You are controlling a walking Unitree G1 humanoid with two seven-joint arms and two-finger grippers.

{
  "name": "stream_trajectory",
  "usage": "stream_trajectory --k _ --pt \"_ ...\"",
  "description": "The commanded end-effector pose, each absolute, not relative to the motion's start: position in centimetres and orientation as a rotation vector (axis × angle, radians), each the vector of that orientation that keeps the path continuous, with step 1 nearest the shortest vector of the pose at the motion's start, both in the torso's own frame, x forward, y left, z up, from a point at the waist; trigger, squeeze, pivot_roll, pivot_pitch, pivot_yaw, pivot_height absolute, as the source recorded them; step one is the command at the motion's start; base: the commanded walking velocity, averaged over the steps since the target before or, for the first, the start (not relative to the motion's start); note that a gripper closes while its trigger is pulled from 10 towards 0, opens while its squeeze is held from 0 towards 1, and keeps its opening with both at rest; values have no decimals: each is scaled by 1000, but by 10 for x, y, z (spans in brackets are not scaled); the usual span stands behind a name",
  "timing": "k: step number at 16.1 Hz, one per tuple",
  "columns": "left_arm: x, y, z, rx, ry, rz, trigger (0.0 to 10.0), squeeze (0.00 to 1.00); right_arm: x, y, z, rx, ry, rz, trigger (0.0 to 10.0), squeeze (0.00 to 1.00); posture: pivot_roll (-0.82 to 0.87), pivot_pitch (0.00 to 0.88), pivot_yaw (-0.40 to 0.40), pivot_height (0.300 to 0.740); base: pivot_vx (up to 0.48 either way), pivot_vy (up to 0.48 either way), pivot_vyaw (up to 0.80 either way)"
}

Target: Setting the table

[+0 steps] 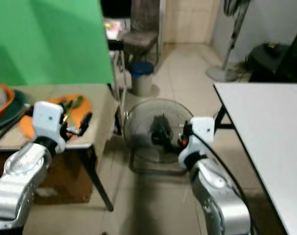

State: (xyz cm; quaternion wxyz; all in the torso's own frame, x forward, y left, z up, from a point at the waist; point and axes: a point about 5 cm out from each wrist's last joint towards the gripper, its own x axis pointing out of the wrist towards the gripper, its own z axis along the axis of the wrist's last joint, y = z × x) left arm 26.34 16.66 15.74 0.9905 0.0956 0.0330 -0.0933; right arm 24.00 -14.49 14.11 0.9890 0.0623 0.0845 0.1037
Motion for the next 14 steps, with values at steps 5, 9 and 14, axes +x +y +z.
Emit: stream_trajectory --k 5,9,14 --pt "264 158 160 183 54 -215 10000 0 242 -155 140 146 177 161 10000 1000 91 0 39 740 0 359 0" --pt "265 157 161 178 42 -211 10000 0 243 -153 140 146 179 173 10000 1000 92 0 38 740 0 175 0" --pt "267 157 164 167 32 -212 10000 0 244 -148 144 148 166 224 10000 1000 91 0 38 740 0 0 0"
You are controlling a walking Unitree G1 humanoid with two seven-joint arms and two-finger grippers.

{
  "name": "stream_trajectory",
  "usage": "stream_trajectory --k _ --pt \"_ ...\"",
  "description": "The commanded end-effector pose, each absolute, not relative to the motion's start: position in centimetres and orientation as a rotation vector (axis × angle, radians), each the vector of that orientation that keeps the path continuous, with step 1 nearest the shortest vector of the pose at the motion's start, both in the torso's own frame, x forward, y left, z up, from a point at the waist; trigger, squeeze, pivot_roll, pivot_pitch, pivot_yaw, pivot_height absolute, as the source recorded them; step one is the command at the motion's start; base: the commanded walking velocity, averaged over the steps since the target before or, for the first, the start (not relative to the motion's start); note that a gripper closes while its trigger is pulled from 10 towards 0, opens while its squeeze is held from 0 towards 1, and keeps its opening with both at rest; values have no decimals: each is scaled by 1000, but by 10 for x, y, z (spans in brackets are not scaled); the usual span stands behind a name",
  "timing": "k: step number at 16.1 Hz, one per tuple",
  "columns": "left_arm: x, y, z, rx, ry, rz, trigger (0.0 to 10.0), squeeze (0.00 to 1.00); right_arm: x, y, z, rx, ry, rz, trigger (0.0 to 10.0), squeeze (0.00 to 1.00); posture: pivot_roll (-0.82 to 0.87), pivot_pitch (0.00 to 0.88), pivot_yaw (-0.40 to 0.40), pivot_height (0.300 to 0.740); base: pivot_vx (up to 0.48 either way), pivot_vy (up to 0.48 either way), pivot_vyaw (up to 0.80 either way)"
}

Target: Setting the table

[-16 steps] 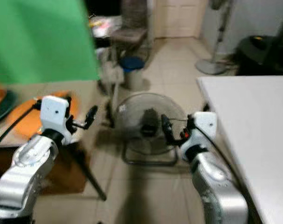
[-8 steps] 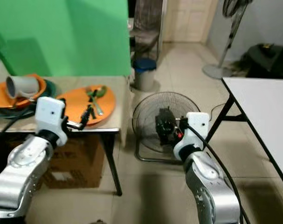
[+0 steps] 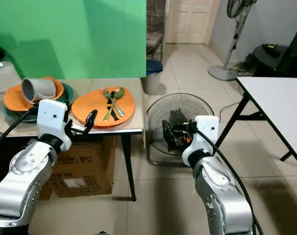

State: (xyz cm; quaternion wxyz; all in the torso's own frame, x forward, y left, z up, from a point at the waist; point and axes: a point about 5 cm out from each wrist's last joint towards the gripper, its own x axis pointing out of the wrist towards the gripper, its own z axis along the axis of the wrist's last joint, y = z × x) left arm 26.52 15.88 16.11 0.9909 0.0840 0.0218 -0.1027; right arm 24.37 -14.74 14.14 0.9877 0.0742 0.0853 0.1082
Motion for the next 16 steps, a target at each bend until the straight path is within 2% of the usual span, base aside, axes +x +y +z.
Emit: stream_trajectory --k 1,10,16 --pt "267 157 165 164 30 -213 10000 0 245 -146 144 144 164 239 10000 1000 98 0 30 740 0 0 800" --pt "267 156 169 194 13 -226 10000 0 252 -139 148 112 157 303 10000 1000 111 0 10 740 264 0 794" --pt "267 155 168 196 16 -246 10000 0 255 -141 147 105 156 284 10000 1000 114 0 7 740 298 0 0"
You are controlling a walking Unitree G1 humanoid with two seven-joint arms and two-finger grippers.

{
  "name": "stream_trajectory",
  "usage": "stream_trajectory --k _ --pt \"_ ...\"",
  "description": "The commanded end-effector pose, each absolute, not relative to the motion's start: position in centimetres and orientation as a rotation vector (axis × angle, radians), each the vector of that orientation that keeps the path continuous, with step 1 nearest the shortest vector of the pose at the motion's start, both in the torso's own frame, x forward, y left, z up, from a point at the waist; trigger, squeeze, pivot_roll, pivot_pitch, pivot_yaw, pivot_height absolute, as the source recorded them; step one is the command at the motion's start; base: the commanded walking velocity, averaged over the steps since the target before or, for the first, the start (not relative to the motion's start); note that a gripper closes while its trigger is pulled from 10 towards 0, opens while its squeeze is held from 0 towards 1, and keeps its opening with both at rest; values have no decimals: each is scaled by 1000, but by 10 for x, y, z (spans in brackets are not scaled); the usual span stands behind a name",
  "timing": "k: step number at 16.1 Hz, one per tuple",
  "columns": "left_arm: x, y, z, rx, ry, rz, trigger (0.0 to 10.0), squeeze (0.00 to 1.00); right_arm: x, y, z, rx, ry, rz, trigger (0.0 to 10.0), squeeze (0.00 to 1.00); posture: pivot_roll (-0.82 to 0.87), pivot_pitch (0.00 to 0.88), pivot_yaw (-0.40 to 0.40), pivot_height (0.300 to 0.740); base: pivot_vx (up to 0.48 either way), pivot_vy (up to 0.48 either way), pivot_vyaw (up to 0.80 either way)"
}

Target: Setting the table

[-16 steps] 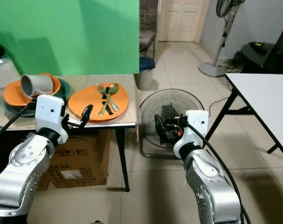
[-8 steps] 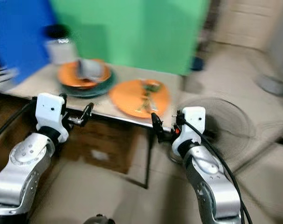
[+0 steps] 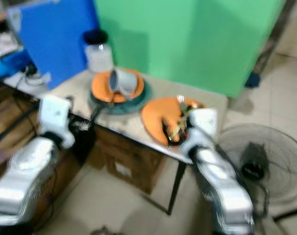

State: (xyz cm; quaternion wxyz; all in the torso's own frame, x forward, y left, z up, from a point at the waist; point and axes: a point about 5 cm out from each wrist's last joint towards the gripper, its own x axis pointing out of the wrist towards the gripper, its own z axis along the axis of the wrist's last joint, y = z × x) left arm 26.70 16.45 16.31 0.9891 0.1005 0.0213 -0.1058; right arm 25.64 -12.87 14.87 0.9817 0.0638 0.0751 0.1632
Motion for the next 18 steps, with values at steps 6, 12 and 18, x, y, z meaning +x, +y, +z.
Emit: stream_trajectory --k 6,12,18 --pt "267 151 169 210 15 -307 10000 0 270 -139 151 14 221 286 10000 1000 119 0 4 740 299 0 0" --pt "270 135 173 253 13 -541 10000 0 303 -138 144 -74 413 244 10000 0 102 0 26 740 50 0 0" --pt "261 127 161 299 107 -765 10000 0 346 -129 136 -104 519 207 9373 0 105 0 32 740 0 0 0"
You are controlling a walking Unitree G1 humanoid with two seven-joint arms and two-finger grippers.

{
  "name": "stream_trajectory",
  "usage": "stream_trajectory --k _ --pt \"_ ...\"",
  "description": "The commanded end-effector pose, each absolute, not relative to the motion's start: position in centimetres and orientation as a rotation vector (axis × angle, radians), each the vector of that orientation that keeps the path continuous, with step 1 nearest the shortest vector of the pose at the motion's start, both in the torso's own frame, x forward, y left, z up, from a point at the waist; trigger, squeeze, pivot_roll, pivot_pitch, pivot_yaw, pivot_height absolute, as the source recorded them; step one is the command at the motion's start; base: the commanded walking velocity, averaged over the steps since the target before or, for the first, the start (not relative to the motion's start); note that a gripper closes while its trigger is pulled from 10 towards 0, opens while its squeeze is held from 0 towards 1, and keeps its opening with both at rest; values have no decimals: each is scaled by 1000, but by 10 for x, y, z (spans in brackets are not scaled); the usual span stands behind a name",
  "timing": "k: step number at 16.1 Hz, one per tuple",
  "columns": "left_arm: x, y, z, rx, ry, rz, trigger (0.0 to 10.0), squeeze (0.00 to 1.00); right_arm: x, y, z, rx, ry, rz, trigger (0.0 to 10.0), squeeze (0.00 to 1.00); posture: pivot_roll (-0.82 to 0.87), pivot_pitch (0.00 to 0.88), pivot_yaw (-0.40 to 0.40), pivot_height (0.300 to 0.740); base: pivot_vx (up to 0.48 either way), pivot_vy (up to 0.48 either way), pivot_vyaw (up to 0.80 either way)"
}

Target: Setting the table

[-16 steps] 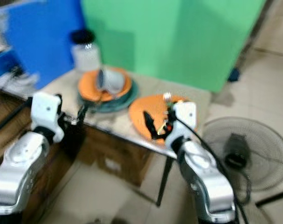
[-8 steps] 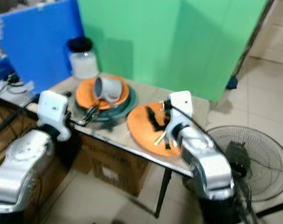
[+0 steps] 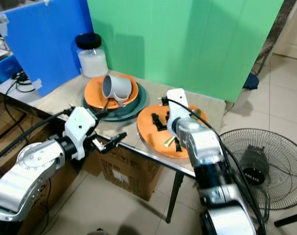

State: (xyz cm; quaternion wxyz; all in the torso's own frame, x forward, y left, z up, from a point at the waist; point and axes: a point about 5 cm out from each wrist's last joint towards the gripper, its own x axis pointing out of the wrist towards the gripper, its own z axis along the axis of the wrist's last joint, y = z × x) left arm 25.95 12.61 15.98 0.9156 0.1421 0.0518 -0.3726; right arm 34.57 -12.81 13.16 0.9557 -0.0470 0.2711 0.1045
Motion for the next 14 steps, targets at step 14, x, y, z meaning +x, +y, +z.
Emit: stream_trajectory --k 14 --pt "251 130 153 255 166 -872 10000 0 357 -138 113 -26 709 118 0 0 101 0 23 740 0 0 0"
